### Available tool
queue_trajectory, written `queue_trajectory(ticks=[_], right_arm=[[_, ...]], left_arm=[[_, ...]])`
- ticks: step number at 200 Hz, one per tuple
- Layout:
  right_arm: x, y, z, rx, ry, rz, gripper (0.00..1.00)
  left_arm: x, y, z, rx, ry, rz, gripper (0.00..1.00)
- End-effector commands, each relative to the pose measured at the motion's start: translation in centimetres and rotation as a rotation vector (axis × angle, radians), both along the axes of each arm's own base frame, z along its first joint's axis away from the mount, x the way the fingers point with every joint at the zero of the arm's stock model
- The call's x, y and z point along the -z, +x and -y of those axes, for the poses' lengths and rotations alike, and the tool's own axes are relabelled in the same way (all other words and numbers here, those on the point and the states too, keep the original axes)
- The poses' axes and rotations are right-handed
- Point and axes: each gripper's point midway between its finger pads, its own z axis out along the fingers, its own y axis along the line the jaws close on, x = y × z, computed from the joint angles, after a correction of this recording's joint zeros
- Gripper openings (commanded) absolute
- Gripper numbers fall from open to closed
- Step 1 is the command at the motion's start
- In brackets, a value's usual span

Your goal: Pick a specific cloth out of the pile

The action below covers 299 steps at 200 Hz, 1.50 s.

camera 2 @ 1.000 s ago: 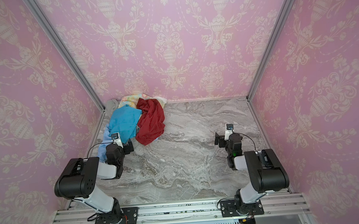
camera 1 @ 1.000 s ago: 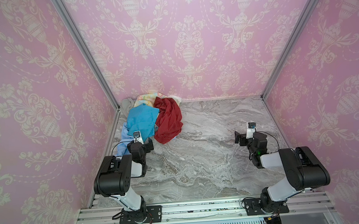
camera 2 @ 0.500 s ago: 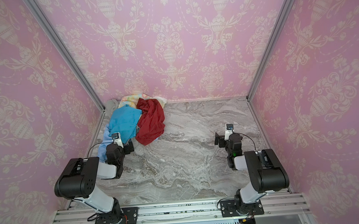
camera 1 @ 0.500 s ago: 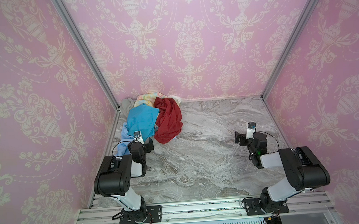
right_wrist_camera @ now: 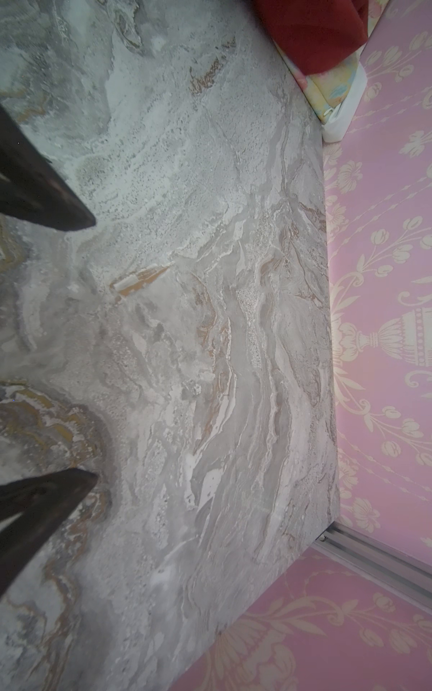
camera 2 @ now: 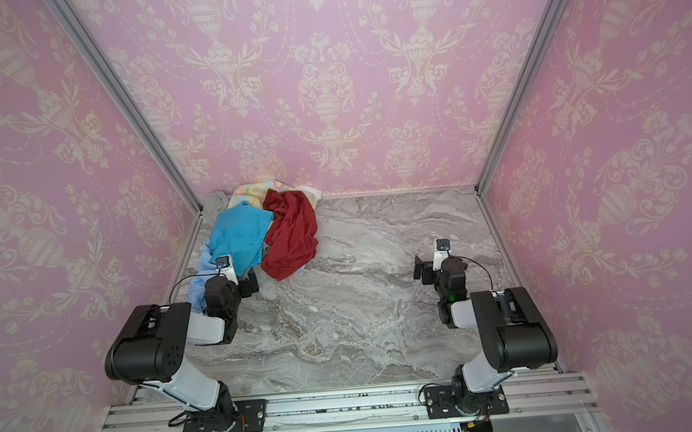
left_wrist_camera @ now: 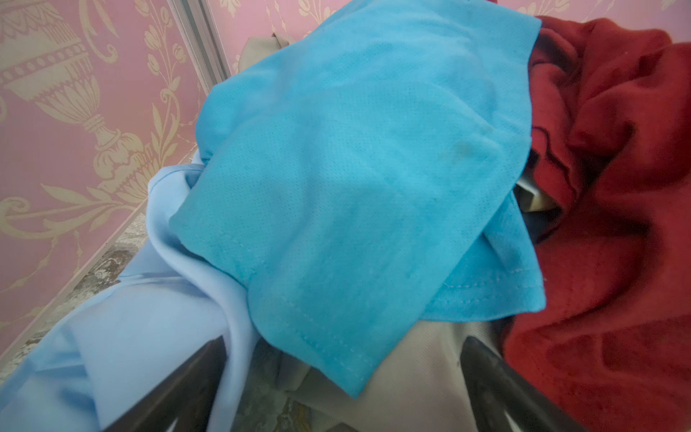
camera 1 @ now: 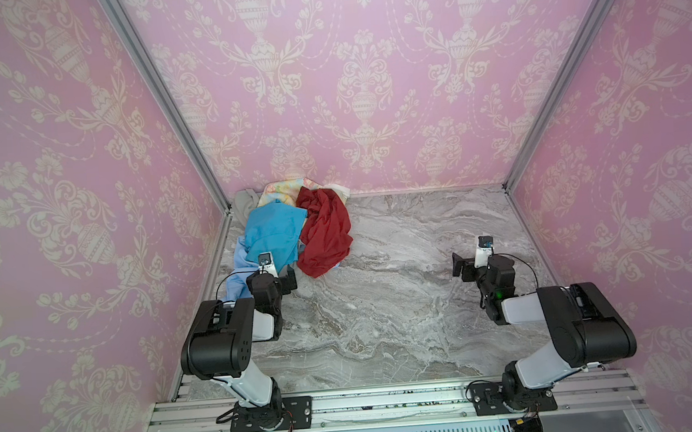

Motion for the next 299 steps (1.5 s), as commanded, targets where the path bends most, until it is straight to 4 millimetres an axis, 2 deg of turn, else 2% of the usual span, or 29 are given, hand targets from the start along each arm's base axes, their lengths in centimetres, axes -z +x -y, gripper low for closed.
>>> queue_trajectory(ticks=[1, 74, 132, 171, 191, 223, 248, 259, 280, 285, 299], right_arm=[[-0.9, 0.6, -0.1, 0.006, -0.002, 0.026, 1.0], [-1.9, 0.6, -0.4, 0.015, -0.038, 0.01, 1.0], [-2.6, 0.8, -0.7, 0.013, -0.064, -0.015, 1.0], [-4.3, 0.6, -1.1, 0.021, -0.104, -0.019, 1.0], [-5.9, 0.7, -1.9, 0.016, -0.129, -0.007, 1.0], [-8.7, 0.8, -4.5, -0.047, -0.097, 0.036, 1.0], [-10.3, 0.3, -7.4, -0.122, -0.067, 0.054, 0.98], [-10.9, 0.0, -9.5, -0.182, -0.059, 0.061, 0.97], [-12.1, -0.4, -13.7, -0.278, -0.075, 0.086, 0.97], [-12.2, -0.5, -14.9, -0.306, -0.078, 0.088, 0.97], [-12.8, -0.7, -17.8, -0.371, -0.078, 0.103, 0.96]], left_arm=[[-0.4, 0.4, 0.0, 0.013, 0.007, 0.001, 0.99], [-0.4, 0.4, 0.0, 0.015, 0.007, 0.001, 0.99], [-1.3, 0.6, -0.6, -0.025, 0.012, -0.013, 0.99], [-2.3, 0.7, -1.8, -0.097, 0.017, -0.088, 0.99], [-3.0, 0.4, -2.3, -0.142, 0.01, -0.114, 0.99], [-5.5, 0.0, -2.3, -0.187, -0.069, -0.128, 0.99], [-6.7, -0.8, -1.4, -0.212, -0.145, -0.187, 0.92], [-7.2, -1.2, -0.9, -0.211, -0.167, -0.21, 0.88], [-7.3, -2.5, -0.1, -0.216, -0.177, -0.251, 0.88], [-8.5, -2.2, 0.1, -0.211, -0.191, -0.233, 0.88], [-8.6, -2.9, 0.4, -0.216, -0.216, -0.267, 0.86]])
